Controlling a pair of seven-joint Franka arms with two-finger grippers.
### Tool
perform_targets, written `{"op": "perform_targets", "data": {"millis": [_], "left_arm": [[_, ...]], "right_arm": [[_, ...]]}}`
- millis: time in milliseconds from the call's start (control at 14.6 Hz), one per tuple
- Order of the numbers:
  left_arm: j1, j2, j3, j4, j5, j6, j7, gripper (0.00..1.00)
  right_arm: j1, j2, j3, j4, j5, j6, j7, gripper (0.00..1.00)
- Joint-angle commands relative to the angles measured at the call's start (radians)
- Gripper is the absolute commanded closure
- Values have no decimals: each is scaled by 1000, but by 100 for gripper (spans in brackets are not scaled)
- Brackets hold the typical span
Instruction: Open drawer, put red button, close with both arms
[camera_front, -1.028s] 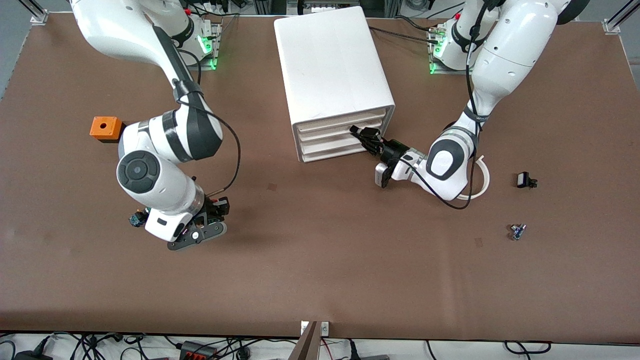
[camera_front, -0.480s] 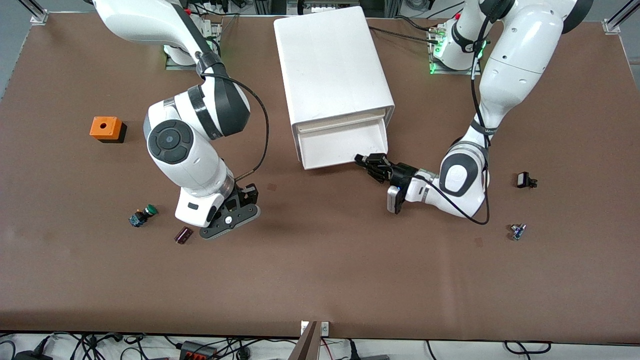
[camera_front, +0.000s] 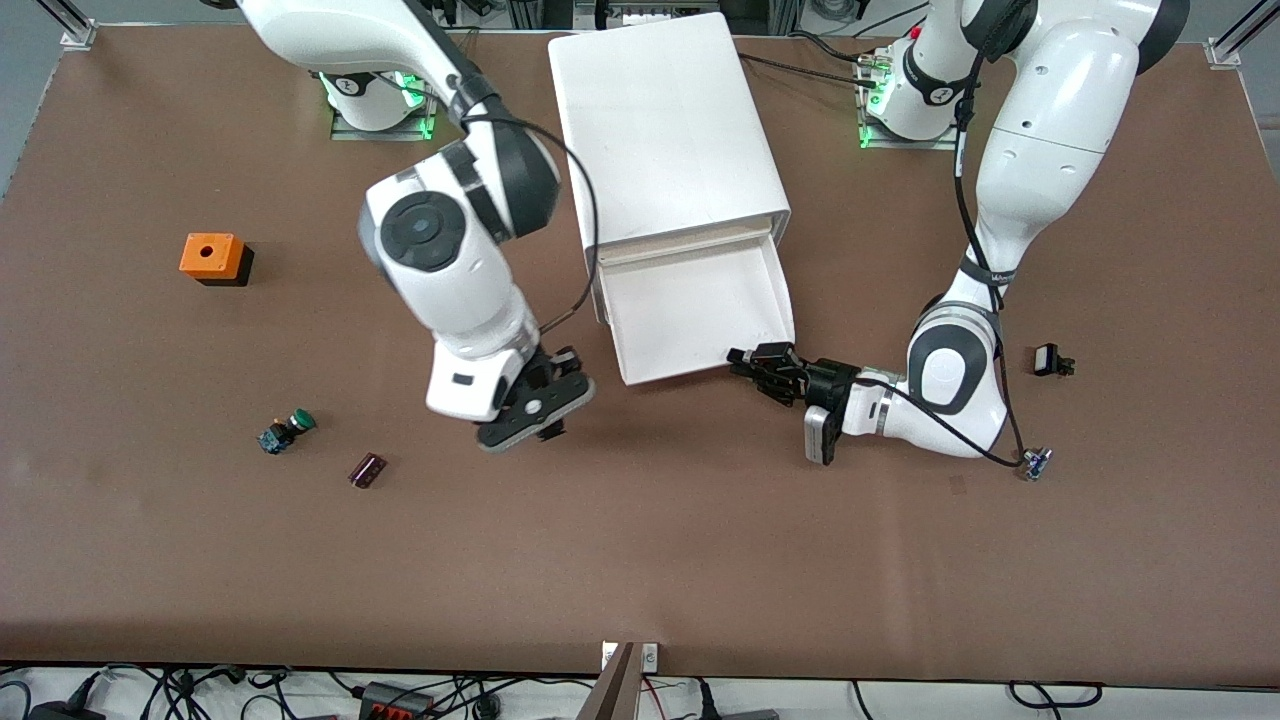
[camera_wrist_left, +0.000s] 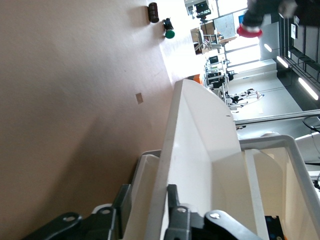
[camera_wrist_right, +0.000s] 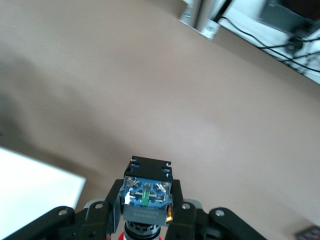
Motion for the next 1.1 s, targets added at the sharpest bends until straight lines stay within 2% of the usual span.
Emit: {"op": "perform_targets", "data": {"millis": [0, 69, 274, 411, 754, 1028], "left_arm": [[-6, 28, 13, 46, 5, 2, -11, 0], [0, 22, 13, 46, 8, -2, -36, 0], [13, -28, 13, 54, 65, -65, -290, 0], [51, -43, 19, 125, 126, -80, -447, 0], [95, -47, 21, 279, 509, -183, -573, 0], [83, -107, 16, 279, 813, -182, -738, 0]], "right_arm": [[42, 14, -14, 52, -1, 5, 40, 100], [60, 17, -14, 70, -1, 7, 43, 100], [120, 17, -12, 86, -1, 16, 132, 100], [176, 40, -18, 86, -5, 48, 221, 100], [229, 78, -9, 84, -4, 108, 322, 100], [252, 95, -4, 78, 10, 51, 347, 100]]}}
